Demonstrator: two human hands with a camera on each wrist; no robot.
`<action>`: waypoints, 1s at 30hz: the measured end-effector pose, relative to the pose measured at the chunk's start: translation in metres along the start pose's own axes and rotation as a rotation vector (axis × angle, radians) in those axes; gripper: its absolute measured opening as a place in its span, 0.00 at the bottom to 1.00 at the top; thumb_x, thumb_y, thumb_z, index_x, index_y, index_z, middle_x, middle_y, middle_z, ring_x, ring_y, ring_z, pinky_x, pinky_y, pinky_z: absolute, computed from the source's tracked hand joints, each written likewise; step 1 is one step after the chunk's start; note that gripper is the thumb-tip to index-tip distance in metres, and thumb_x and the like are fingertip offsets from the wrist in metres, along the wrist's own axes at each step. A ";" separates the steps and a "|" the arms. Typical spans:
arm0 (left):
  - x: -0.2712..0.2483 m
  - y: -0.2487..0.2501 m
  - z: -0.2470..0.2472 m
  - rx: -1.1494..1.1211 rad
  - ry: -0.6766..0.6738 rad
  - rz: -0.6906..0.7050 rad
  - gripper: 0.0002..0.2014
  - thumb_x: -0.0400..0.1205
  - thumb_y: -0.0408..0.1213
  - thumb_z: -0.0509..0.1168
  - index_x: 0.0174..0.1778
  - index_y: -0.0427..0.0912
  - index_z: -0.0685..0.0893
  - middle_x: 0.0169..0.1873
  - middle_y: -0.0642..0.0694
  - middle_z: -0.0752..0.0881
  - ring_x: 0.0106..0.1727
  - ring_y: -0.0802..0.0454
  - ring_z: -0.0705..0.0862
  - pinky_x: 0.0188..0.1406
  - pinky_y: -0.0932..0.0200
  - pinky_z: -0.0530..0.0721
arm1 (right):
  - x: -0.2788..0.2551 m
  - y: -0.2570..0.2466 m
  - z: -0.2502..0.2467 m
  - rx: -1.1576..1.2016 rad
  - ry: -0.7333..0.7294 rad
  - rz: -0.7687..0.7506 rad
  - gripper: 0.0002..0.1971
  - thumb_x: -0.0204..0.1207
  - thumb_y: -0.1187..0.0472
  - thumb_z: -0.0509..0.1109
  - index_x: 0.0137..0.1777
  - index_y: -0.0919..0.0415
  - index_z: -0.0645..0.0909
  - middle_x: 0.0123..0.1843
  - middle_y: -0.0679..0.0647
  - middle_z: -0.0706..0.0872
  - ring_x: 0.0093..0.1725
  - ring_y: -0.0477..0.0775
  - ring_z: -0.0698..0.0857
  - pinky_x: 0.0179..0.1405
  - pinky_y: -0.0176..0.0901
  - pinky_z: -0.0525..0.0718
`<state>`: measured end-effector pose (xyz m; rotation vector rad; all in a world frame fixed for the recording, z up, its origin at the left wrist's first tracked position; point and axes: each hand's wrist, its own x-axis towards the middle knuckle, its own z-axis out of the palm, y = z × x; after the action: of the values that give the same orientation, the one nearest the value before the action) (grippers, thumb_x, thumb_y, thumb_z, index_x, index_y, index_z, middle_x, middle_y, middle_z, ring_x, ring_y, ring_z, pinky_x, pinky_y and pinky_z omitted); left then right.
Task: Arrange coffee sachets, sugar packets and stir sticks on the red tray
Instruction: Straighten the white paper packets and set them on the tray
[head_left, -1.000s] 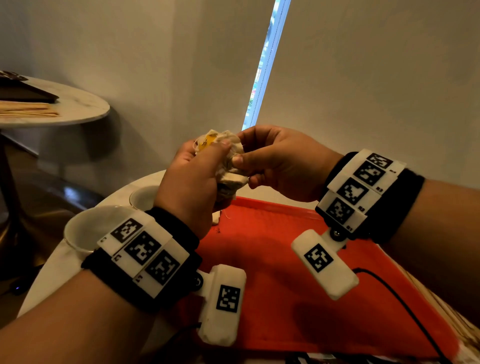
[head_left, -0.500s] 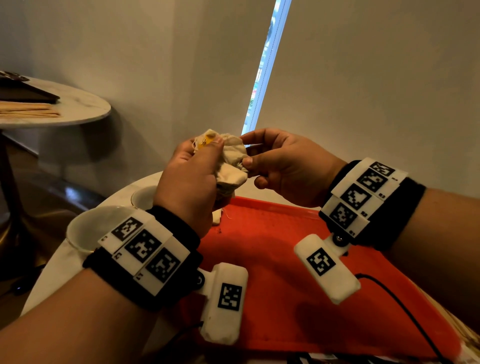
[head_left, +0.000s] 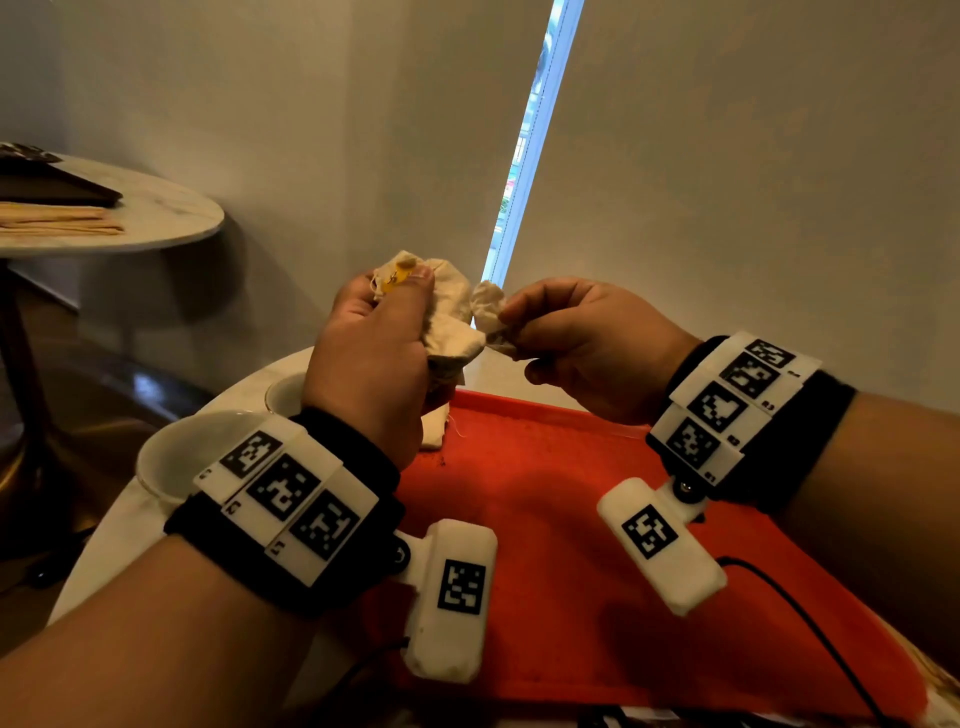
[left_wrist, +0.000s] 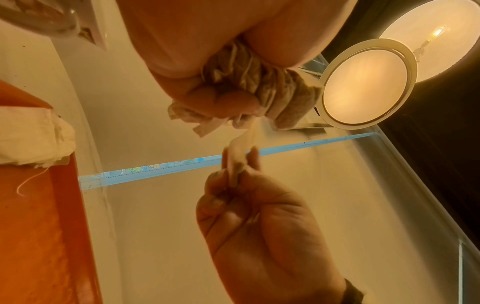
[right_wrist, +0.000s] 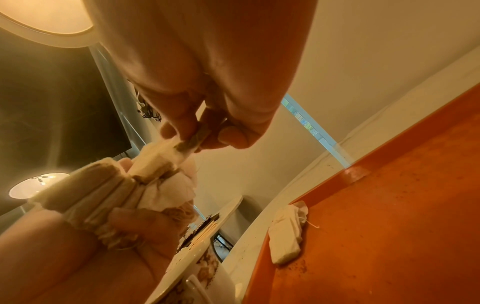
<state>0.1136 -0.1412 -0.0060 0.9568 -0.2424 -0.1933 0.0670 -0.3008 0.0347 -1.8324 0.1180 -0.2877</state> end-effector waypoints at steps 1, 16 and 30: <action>-0.001 0.001 0.000 -0.003 0.009 0.009 0.07 0.87 0.49 0.64 0.57 0.55 0.83 0.48 0.42 0.90 0.36 0.50 0.89 0.23 0.61 0.81 | 0.001 0.002 -0.001 -0.036 0.036 0.013 0.16 0.76 0.81 0.65 0.41 0.61 0.87 0.41 0.59 0.92 0.36 0.52 0.88 0.32 0.43 0.78; -0.002 0.009 0.001 -0.109 0.048 0.146 0.12 0.87 0.46 0.65 0.65 0.48 0.81 0.41 0.44 0.87 0.29 0.55 0.86 0.21 0.64 0.79 | 0.027 0.036 0.031 -0.324 0.038 0.447 0.10 0.80 0.64 0.71 0.58 0.67 0.85 0.59 0.65 0.90 0.56 0.59 0.90 0.34 0.46 0.82; -0.003 0.011 0.000 -0.072 0.001 0.104 0.04 0.87 0.47 0.64 0.51 0.54 0.81 0.31 0.54 0.87 0.25 0.58 0.85 0.22 0.63 0.80 | 0.035 0.058 0.059 -0.229 -0.098 0.494 0.10 0.78 0.66 0.67 0.56 0.66 0.84 0.59 0.62 0.88 0.52 0.61 0.87 0.37 0.46 0.83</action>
<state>0.1117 -0.1338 0.0028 0.8707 -0.2817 -0.1052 0.1202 -0.2705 -0.0313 -1.9698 0.5432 0.1692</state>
